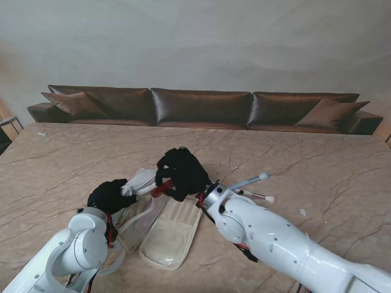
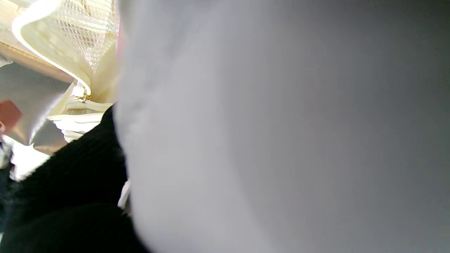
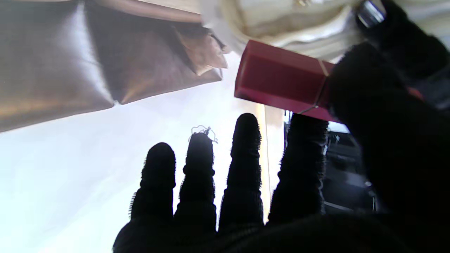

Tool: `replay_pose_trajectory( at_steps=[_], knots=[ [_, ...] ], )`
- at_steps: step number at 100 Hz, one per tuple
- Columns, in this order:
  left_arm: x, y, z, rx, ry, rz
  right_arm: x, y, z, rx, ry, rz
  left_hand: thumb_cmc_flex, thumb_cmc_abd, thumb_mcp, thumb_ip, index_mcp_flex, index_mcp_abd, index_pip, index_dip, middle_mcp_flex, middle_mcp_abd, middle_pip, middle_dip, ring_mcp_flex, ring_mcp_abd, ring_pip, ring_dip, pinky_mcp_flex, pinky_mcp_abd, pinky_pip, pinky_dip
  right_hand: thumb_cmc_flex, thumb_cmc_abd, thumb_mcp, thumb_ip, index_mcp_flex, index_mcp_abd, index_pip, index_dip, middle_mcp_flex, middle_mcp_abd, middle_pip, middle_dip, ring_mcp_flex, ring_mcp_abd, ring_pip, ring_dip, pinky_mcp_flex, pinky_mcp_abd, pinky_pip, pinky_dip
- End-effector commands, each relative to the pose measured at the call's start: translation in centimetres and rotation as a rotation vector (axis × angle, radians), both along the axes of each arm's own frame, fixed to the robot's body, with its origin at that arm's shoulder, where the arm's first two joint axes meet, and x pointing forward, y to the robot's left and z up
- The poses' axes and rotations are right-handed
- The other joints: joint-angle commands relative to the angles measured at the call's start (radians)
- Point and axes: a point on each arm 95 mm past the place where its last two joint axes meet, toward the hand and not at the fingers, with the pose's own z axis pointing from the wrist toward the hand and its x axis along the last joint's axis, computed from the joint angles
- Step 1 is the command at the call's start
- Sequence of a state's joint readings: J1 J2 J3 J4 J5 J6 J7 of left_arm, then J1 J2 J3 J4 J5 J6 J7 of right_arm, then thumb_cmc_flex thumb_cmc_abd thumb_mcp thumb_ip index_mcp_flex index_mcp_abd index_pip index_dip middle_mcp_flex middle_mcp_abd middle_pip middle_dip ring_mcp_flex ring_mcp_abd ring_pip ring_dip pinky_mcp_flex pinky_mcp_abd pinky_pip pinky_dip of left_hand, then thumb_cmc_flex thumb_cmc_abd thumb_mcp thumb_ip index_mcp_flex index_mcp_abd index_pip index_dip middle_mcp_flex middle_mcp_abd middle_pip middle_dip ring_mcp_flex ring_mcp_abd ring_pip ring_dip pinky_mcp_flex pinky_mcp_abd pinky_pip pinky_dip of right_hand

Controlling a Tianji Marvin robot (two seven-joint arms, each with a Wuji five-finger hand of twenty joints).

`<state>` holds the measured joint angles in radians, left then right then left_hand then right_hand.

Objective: Pack the cosmetics bag

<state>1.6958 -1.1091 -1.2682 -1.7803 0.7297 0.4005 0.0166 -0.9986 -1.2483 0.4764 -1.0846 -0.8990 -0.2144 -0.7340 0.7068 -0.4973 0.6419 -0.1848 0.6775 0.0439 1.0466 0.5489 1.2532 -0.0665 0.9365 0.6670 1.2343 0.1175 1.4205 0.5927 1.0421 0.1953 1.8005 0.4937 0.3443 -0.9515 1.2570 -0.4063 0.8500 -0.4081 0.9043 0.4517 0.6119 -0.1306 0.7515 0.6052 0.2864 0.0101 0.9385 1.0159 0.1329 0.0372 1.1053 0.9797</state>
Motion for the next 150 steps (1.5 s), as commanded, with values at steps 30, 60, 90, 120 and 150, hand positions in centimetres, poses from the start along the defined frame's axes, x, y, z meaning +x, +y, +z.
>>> replay_pose_trajectory(
  at_steps=[30,60,90,120,150],
  knots=[
    [-0.4,-0.3,0.0,-0.011,0.0,-0.016,0.5,4.9,-1.4,0.094,0.107,0.147,0.065,0.076,0.091,0.01,-0.005,-0.059,0.037,0.025,0.107,-0.208,0.131,0.054,0.04,0.002,0.05,0.015,0.032,-0.018,0.148,0.005,0.054,0.098,0.014,0.024,0.11,-0.108,0.107,-0.039,-0.097,0.019,-0.048,-0.111,-0.079,-0.05,-0.015,-0.055,-0.048,-0.028,-0.031,-0.03],
    [-0.5,-0.2,-0.3,-0.003,-0.001,-0.026,0.2,6.1,-3.6,0.123,0.204,0.241,0.061,0.083,0.079,0.013,-0.009,-0.071,0.033,0.031,0.106,-0.222,0.124,0.063,0.04,-0.018,0.046,0.02,0.032,-0.03,0.147,0.001,0.051,0.064,0.006,0.015,0.134,-0.154,0.105,-0.089,-0.121,0.021,-0.079,-0.161,-0.125,-0.053,-0.016,-0.07,-0.09,-0.041,-0.039,-0.035],
    [-0.6,0.1,-0.2,-0.002,0.001,-0.019,0.4,5.3,-4.3,0.068,0.206,0.197,0.063,0.079,0.081,0.013,-0.007,-0.067,0.031,0.031,0.107,-0.213,0.124,0.07,0.04,-0.005,0.046,0.026,0.032,-0.026,0.15,0.0,0.057,0.074,0.013,0.018,0.124,-0.102,0.14,-0.216,-0.127,0.028,-0.079,-0.212,-0.126,-0.049,-0.018,-0.092,-0.067,-0.029,-0.017,-0.026],
    [-0.6,0.1,-0.2,0.003,-0.003,-0.022,0.6,4.8,-4.4,0.012,0.194,0.147,0.063,0.079,0.081,0.013,-0.006,-0.069,0.031,0.033,0.107,-0.214,0.124,0.074,0.04,-0.006,0.046,0.028,0.032,-0.025,0.15,0.0,-0.088,0.073,0.008,0.181,0.008,0.154,-0.179,-0.085,-0.135,0.062,-0.09,-0.204,-0.107,-0.025,-0.027,-0.079,-0.053,-0.016,0.002,-0.013],
    [-0.6,0.2,-0.2,0.003,0.0,-0.02,0.4,4.3,-4.1,-0.02,0.198,0.144,0.063,0.08,0.081,0.014,-0.008,-0.069,0.029,0.032,0.107,-0.214,0.124,0.076,0.04,-0.008,0.045,0.029,0.032,-0.027,0.15,-0.001,-0.146,0.017,0.0,0.186,-0.13,0.184,-0.253,-0.072,-0.17,0.07,-0.104,-0.207,-0.119,-0.022,-0.039,-0.08,-0.067,-0.013,-0.009,-0.014]
  ],
)
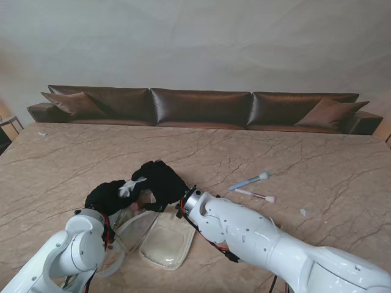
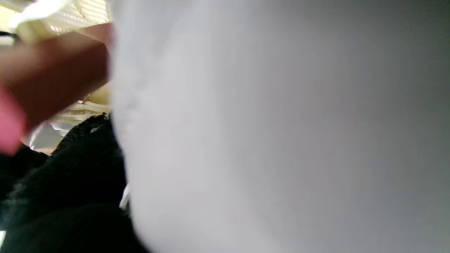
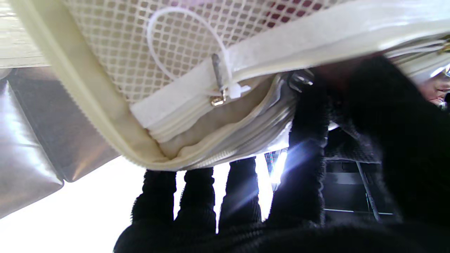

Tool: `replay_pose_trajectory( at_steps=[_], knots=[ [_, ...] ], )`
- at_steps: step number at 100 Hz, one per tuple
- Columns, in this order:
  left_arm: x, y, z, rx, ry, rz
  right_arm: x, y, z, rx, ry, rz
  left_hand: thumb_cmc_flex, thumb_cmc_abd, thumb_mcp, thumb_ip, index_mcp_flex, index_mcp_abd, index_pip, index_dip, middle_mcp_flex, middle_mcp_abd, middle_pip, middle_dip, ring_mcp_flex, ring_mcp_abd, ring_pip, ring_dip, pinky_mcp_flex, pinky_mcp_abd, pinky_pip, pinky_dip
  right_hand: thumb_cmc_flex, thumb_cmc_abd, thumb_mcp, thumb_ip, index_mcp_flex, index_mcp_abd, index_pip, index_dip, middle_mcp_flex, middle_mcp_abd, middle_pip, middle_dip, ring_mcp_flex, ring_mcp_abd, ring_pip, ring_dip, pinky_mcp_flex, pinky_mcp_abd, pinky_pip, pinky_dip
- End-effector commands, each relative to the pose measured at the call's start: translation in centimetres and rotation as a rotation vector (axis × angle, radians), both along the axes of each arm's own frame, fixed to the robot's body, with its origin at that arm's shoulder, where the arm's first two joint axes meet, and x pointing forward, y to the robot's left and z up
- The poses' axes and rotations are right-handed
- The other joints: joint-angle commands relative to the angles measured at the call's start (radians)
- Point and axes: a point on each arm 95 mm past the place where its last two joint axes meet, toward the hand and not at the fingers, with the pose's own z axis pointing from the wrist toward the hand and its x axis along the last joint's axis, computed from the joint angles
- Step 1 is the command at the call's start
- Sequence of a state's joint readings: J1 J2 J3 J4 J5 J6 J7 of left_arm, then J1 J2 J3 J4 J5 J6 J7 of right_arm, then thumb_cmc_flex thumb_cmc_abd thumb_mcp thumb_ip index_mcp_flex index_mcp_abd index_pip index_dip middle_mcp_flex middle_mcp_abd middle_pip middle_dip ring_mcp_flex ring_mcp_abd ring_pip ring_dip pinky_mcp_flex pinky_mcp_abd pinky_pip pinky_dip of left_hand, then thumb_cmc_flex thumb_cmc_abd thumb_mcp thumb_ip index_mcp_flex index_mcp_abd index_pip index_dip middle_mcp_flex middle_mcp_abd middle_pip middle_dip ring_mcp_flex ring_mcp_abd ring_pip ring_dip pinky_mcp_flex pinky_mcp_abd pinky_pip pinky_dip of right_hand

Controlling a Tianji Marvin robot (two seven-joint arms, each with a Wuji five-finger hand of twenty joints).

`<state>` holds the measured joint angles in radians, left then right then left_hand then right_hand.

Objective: Pack the cosmetics bag

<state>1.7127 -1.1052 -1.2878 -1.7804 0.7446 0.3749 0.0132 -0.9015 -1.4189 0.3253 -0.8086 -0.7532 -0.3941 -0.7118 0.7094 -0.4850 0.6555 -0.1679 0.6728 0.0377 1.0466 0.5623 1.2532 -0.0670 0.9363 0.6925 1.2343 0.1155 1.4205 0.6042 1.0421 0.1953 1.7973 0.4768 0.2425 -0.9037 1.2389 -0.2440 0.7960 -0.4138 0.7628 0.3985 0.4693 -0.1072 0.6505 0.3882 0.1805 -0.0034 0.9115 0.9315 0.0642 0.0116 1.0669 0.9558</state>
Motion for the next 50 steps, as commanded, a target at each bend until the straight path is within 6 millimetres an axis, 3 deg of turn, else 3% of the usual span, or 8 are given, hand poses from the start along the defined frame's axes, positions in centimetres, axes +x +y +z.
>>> replay_pose_trajectory(
  at_steps=[1,24,50],
  knots=[
    [-0.4,-0.4,0.0,-0.011,0.004,-0.011,-0.1,-0.6,-0.6,-0.025,0.007,-0.008,0.06,0.068,0.067,-0.004,-0.003,-0.064,0.03,0.019,0.107,-0.215,0.124,0.05,0.04,-0.006,0.045,0.018,0.032,-0.027,0.154,0.016,-0.045,-0.032,0.018,0.024,-0.08,0.187,-0.112,-0.019,-0.028,0.046,-0.004,0.01,-0.013,-0.009,-0.012,0.004,0.001,0.013,0.029,0.01],
    [-0.4,-0.5,-0.1,-0.016,0.005,-0.014,-0.4,-1.0,0.0,-0.025,-0.009,-0.019,0.06,0.066,0.068,-0.003,-0.002,-0.062,0.03,0.019,0.107,-0.214,0.125,0.052,0.04,-0.005,0.045,0.019,0.032,-0.026,0.154,0.016,-0.061,-0.021,0.02,0.02,-0.1,0.174,-0.105,-0.016,-0.031,0.047,-0.005,0.008,0.011,-0.006,-0.01,0.007,0.011,0.019,0.032,0.012],
    [-0.3,-0.4,0.4,-0.016,-0.002,-0.015,-1.8,-4.5,2.9,-0.087,-0.091,-0.124,0.061,0.065,0.069,-0.002,0.003,-0.046,0.027,0.014,0.107,-0.208,0.134,0.059,0.04,-0.008,0.053,0.023,0.032,-0.019,0.16,0.018,-0.051,0.023,-0.008,0.027,-0.049,0.157,-0.074,0.001,0.118,0.041,0.031,0.045,0.273,0.035,-0.025,0.042,0.183,0.077,0.093,0.051]
  ],
)
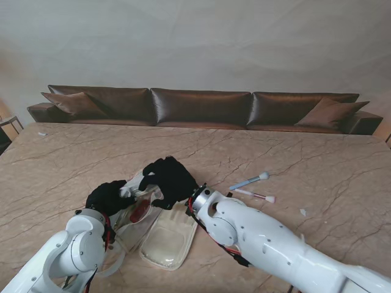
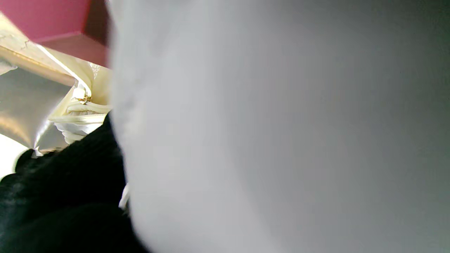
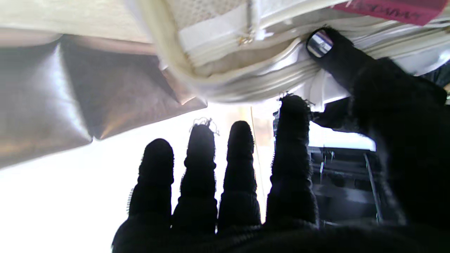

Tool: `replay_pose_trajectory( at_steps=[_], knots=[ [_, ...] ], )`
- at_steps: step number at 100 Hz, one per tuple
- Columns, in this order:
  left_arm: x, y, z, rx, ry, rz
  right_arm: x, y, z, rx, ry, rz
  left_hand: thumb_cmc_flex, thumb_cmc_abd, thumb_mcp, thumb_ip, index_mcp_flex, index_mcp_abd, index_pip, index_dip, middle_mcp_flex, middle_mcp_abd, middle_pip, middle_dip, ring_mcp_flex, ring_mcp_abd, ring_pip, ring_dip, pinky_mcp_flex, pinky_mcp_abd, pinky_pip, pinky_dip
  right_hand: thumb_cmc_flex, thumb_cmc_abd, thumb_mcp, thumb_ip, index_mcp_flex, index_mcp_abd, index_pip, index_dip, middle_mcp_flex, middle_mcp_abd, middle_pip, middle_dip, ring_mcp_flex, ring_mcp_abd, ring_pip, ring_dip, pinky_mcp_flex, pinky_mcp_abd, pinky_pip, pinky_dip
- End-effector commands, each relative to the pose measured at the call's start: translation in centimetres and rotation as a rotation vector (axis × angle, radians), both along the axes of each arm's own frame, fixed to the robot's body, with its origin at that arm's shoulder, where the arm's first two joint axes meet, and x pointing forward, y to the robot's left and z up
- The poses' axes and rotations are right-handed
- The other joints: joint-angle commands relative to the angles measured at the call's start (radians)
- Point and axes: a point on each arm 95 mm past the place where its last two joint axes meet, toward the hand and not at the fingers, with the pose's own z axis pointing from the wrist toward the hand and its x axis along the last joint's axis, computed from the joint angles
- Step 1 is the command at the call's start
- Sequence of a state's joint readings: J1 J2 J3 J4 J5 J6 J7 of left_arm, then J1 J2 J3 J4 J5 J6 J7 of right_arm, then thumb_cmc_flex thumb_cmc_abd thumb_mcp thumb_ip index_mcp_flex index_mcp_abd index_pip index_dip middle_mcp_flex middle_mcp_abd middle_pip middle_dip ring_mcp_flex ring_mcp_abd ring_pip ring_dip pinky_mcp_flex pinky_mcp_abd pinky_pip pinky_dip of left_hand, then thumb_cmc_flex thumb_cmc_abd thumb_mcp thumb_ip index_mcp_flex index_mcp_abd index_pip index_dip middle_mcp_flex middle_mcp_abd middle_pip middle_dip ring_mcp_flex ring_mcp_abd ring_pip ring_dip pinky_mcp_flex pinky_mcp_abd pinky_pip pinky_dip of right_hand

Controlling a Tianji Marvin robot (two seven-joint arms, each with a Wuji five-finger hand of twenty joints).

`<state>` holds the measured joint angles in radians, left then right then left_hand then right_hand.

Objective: Pack the cosmetics bag

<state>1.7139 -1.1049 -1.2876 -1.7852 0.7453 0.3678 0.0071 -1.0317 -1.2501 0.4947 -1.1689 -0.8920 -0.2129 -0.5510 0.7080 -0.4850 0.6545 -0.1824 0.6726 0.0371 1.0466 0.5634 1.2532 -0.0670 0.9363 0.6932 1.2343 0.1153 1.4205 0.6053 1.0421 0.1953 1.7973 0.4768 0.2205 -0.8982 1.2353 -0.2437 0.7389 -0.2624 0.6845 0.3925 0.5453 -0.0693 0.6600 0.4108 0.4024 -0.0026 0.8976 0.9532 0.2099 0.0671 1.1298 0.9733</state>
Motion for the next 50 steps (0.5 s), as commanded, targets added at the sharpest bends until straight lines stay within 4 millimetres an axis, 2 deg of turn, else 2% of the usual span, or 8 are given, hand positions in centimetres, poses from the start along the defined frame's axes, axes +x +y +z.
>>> replay_pose_trajectory(
  at_steps=[1,11,20,24,29,34,38,50],
  knots=[
    [-0.3,-0.3,0.4,-0.015,-0.002,-0.003,-0.1,-2.0,-0.4,-0.012,-0.003,-0.028,0.063,0.064,0.071,0.012,0.004,-0.043,0.026,0.011,0.107,-0.206,0.135,0.059,0.04,-0.007,0.054,0.022,0.032,-0.018,0.16,0.019,-0.028,0.019,-0.004,0.027,0.009,0.004,0.005,0.009,0.05,0.003,0.024,0.028,0.063,0.035,-0.011,0.023,0.045,0.023,0.036,0.037],
    [-0.3,-0.2,0.7,-0.013,0.009,0.0,-0.9,-4.0,0.5,-0.076,-0.033,-0.09,0.069,0.061,0.074,0.013,0.024,-0.011,0.025,0.001,0.107,-0.202,0.138,0.062,0.04,0.001,0.055,0.024,0.031,-0.007,0.161,0.019,-0.03,0.023,-0.01,0.028,0.053,0.001,0.018,0.033,0.213,-0.021,0.055,0.096,0.237,0.051,-0.008,0.066,0.169,0.053,0.097,0.062],
    [-0.3,-0.2,1.0,-0.02,0.02,0.003,-1.7,-6.1,0.9,-0.156,-0.032,-0.146,0.058,0.048,0.109,0.005,0.051,0.03,0.035,-0.014,0.108,-0.198,0.141,0.064,0.04,0.016,0.053,0.023,0.03,0.018,0.161,0.02,-0.024,0.021,-0.011,0.029,0.139,-0.021,0.053,0.052,0.358,-0.03,0.068,0.115,0.353,0.06,-0.005,0.069,0.246,0.076,0.128,0.064],
    [-0.4,-0.3,1.1,-0.022,0.021,0.004,-1.9,-7.1,0.9,-0.186,-0.026,-0.17,0.049,0.047,0.115,0.001,0.063,0.041,0.034,-0.024,0.108,-0.196,0.138,0.061,0.04,0.022,0.047,0.021,0.03,0.026,0.159,0.019,-0.013,0.013,-0.02,-0.037,0.178,-0.034,0.081,0.004,0.419,-0.032,0.065,0.136,0.399,0.063,0.004,0.084,0.274,0.083,0.152,0.065],
    [-0.4,-0.3,1.3,-0.012,0.032,0.003,-2.1,-8.2,0.8,-0.232,-0.018,-0.203,0.04,0.056,0.113,-0.004,0.069,0.045,0.035,-0.034,0.108,-0.197,0.128,0.055,0.039,0.028,0.038,0.016,0.029,0.033,0.153,0.017,-0.013,0.014,-0.026,-0.059,0.194,-0.036,0.09,-0.022,0.449,-0.03,0.069,0.145,0.423,0.068,0.024,0.098,0.289,0.085,0.173,0.071],
    [-0.4,-0.4,1.5,0.001,0.031,0.001,-2.4,-9.2,0.6,-0.287,-0.02,-0.237,0.036,0.063,0.107,-0.006,0.076,0.054,0.042,-0.038,0.109,-0.196,0.124,0.051,0.039,0.028,0.034,0.015,0.029,0.034,0.152,0.017,-0.03,0.02,-0.026,-0.033,0.197,-0.036,0.089,-0.025,0.458,-0.031,0.077,0.156,0.427,0.069,0.041,0.113,0.293,0.084,0.193,0.078],
    [-0.5,-0.5,1.6,0.007,0.029,0.004,-2.6,-10.0,0.5,-0.331,-0.016,-0.266,0.03,0.069,0.102,-0.007,0.08,0.058,0.048,-0.037,0.109,-0.193,0.123,0.051,0.039,0.031,0.033,0.015,0.029,0.034,0.152,0.017,-0.054,0.031,-0.03,0.023,0.201,-0.028,0.074,0.001,0.461,-0.032,0.078,0.168,0.426,0.07,0.048,0.126,0.293,0.082,0.201,0.078],
    [-0.7,-0.8,1.9,0.031,0.031,0.014,-3.3,-11.4,-0.2,-0.443,0.041,-0.321,0.017,0.091,0.096,-0.007,0.091,0.062,0.083,-0.022,0.11,-0.188,0.124,0.049,0.039,0.035,0.033,0.015,0.029,0.036,0.151,0.016,-0.082,0.071,-0.07,0.028,0.192,-0.006,0.038,0.015,0.455,-0.024,0.099,0.195,0.421,0.073,0.066,0.146,0.287,0.077,0.21,0.082]
  ],
)
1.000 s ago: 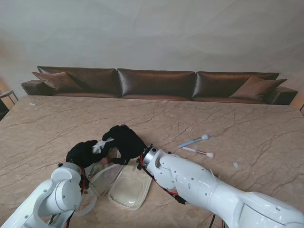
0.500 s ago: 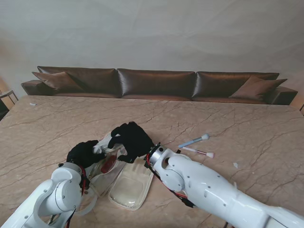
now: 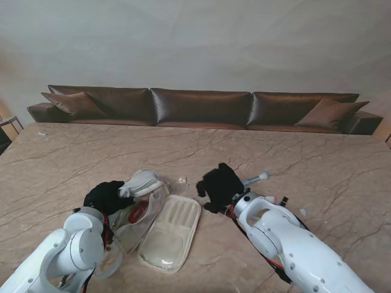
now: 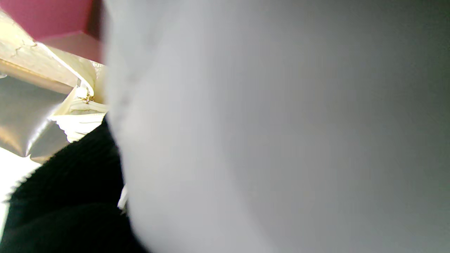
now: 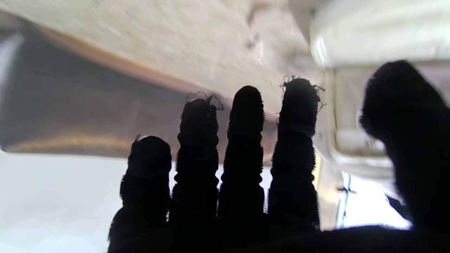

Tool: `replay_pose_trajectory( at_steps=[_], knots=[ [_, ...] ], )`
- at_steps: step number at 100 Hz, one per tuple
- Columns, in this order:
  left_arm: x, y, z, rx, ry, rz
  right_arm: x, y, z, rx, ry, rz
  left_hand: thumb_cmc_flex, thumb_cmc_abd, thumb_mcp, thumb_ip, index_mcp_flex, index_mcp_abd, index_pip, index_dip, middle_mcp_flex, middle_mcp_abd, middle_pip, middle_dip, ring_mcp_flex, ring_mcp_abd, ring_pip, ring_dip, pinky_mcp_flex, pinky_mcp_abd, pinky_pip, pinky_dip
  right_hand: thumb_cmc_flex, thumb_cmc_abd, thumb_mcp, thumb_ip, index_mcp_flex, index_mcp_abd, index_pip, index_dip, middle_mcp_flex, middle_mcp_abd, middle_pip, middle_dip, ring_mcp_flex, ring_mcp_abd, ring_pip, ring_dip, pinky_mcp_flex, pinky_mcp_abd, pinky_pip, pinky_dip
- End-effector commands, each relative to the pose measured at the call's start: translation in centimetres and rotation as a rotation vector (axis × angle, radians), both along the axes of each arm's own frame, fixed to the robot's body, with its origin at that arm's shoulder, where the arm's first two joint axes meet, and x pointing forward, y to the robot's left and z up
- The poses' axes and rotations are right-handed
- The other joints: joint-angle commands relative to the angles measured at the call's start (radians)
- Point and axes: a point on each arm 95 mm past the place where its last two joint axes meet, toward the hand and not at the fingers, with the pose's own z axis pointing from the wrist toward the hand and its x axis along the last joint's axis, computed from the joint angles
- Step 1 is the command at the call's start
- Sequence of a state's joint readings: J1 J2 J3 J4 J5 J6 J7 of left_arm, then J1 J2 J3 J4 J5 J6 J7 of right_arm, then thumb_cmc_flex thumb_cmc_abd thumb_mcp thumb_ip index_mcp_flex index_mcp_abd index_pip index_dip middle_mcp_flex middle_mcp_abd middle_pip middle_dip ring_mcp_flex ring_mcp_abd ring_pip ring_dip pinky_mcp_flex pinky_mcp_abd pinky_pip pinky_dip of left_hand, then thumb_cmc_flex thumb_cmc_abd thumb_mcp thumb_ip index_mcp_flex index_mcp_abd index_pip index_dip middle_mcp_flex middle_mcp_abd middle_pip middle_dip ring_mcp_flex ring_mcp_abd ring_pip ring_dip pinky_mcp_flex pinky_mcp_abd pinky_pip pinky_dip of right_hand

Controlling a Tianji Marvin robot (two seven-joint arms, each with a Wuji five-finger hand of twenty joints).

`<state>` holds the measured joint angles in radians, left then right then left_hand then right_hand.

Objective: Pack the cosmetics bag

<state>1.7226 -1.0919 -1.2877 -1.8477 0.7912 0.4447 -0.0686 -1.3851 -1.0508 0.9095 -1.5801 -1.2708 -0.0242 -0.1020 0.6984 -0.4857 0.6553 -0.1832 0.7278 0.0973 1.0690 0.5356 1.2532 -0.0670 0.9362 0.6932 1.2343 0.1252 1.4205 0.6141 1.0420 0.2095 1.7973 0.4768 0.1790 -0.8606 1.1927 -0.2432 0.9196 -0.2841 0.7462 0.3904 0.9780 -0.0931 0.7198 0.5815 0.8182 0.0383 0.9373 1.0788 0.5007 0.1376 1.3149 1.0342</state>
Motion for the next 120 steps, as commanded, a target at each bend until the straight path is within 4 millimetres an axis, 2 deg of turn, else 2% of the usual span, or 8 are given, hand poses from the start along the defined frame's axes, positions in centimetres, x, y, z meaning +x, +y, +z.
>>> replay_pose_trajectory(
  at_steps=[1,48,69,87,103,111,116,120],
  knots=[
    [-0.4,-0.6,0.6,-0.01,-0.005,-0.001,-0.7,-0.7,-1.2,-0.013,0.054,-0.011,0.025,0.094,0.095,-0.005,0.037,0.002,0.064,0.009,0.11,-0.188,0.124,0.049,0.04,0.026,0.034,0.006,0.029,0.022,0.151,0.016,-0.041,0.037,-0.032,0.028,0.011,0.02,-0.027,0.017,0.022,0.0,0.041,0.027,0.005,0.032,0.027,0.022,-0.004,0.006,0.025,0.021],
    [-0.5,-1.2,0.9,-0.021,0.074,0.027,-0.6,-2.5,-4.1,-0.129,0.021,-0.14,-0.081,0.127,0.199,0.022,0.068,0.001,0.139,0.135,0.11,-0.188,0.155,0.048,0.039,0.05,0.046,0.008,0.028,0.049,0.167,0.015,-0.1,-0.001,-0.017,0.017,-0.085,0.1,-0.111,-0.028,-0.075,0.023,0.04,0.068,-0.071,0.021,0.026,0.062,-0.042,-0.016,0.001,0.022],
    [-0.6,-1.3,0.8,-0.03,0.085,0.024,0.0,-2.8,-5.5,-0.126,0.024,-0.186,-0.104,0.244,0.103,0.043,0.085,0.017,0.14,0.174,0.108,-0.2,0.176,0.048,0.038,0.08,0.053,0.01,0.028,0.059,0.174,0.017,-0.102,-0.004,-0.011,0.016,-0.102,0.112,-0.118,-0.033,-0.097,0.028,0.039,0.073,-0.087,0.021,0.028,0.07,-0.043,-0.021,0.005,0.028],
    [-0.6,-1.1,1.0,-0.034,0.122,0.021,0.5,-2.8,-6.6,-0.121,0.031,-0.218,-0.089,0.341,-0.025,0.086,0.109,0.015,0.142,0.26,0.106,-0.216,0.207,0.046,0.038,0.063,0.062,0.011,0.028,0.069,0.178,0.022,-0.099,-0.006,-0.009,0.015,-0.118,0.112,-0.122,-0.036,-0.119,0.028,0.037,0.073,-0.106,0.02,0.026,0.072,-0.047,-0.029,0.012,0.032],
    [-0.6,-1.0,1.1,-0.02,0.146,0.004,0.9,-2.7,-7.3,-0.136,0.036,-0.22,-0.095,0.307,-0.034,0.109,0.11,-0.015,0.132,0.285,0.105,-0.228,0.211,0.039,0.038,0.054,0.062,0.01,0.029,0.055,0.176,0.02,-0.033,-0.057,0.031,0.015,-0.095,0.052,-0.059,0.012,-0.109,0.004,0.059,0.083,-0.098,0.013,0.027,0.07,-0.034,-0.034,0.028,0.037],
    [-0.6,-1.0,0.8,-0.018,0.142,-0.001,1.0,-2.8,-7.6,-0.129,0.033,-0.214,-0.087,0.229,0.017,0.093,0.077,-0.044,0.106,0.26,0.106,-0.209,0.172,0.031,0.039,0.027,0.035,0.001,0.028,0.04,0.167,0.011,0.042,-0.102,0.071,0.019,-0.049,-0.011,0.011,0.082,-0.078,-0.017,0.081,0.097,-0.075,0.009,0.034,0.066,-0.013,-0.032,0.047,0.04],
    [-0.6,-0.9,0.7,-0.012,0.139,-0.003,1.1,-2.8,-7.7,-0.124,0.028,-0.206,-0.082,0.178,0.066,0.075,0.049,-0.06,0.101,0.237,0.099,-0.192,0.141,0.044,0.038,0.029,0.021,0.004,0.027,0.03,0.15,-0.007,0.129,-0.127,0.058,-0.141,-0.04,-0.068,0.113,0.01,-0.047,-0.027,0.091,0.103,-0.051,0.008,0.041,0.062,0.005,-0.029,0.065,0.039],
    [-0.5,-0.8,0.6,-0.006,0.138,-0.003,1.2,-2.8,-7.8,-0.128,0.024,-0.194,-0.069,0.148,0.081,0.067,0.033,-0.076,0.1,0.229,0.093,-0.183,0.123,0.047,0.039,0.03,0.009,0.003,0.027,0.023,0.142,-0.014,0.177,-0.139,0.046,-0.18,-0.038,-0.124,0.214,-0.063,-0.011,-0.04,0.097,0.104,-0.023,0.004,0.047,0.057,0.027,-0.028,0.078,0.035]
  ],
)
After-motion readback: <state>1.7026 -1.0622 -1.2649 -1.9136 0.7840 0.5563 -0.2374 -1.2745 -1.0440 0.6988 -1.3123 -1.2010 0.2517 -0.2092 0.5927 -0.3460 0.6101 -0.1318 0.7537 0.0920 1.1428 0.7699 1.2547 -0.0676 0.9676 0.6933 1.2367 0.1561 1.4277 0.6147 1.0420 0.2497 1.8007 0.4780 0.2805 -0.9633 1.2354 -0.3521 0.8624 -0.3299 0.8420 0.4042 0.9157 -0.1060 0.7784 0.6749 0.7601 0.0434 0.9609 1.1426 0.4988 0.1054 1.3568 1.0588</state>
